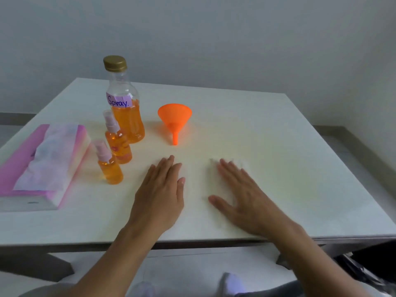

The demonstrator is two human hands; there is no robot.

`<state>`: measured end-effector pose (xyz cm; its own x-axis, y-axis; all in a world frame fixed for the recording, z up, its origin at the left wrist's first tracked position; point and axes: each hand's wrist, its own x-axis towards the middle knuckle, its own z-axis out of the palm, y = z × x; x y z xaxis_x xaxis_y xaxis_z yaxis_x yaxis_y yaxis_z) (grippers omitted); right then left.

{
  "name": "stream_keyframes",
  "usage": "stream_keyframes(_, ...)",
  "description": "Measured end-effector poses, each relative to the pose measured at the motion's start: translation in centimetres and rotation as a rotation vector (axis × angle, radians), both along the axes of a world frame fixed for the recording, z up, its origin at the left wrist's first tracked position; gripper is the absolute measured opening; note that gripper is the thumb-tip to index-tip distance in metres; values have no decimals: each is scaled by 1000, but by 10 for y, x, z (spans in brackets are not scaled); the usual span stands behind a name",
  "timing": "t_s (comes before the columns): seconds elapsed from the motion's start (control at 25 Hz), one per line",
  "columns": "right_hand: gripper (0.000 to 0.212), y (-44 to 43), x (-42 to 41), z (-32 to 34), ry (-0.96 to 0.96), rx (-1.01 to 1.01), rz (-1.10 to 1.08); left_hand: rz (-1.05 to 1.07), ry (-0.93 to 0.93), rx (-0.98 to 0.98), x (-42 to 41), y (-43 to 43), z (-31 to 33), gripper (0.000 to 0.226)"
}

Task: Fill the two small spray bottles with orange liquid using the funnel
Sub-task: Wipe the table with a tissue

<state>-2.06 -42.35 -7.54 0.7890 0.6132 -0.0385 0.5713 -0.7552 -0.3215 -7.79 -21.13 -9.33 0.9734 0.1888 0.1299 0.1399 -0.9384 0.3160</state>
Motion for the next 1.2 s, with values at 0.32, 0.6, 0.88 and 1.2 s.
stream_keyframes(0.32, 60, 58, 26, -19, -128, -91, 152, 71, -2, -6, 1, -2, -3, 54)
stream_keyframes(0.6, 58, -1, 95, -16, -210, -239, -58, 79, 8, -20, 3, -1, -4, 55)
stream_keyframes(0.88, 56, -101, 130, -5, -160, -329, -480, 97, 13, -1, 0, -6, 0, 53)
stream_keyframes(1.2, 57, 91, 70, -21, -216, -117, 30, 105, 43, -5, -1, -9, 2, 53)
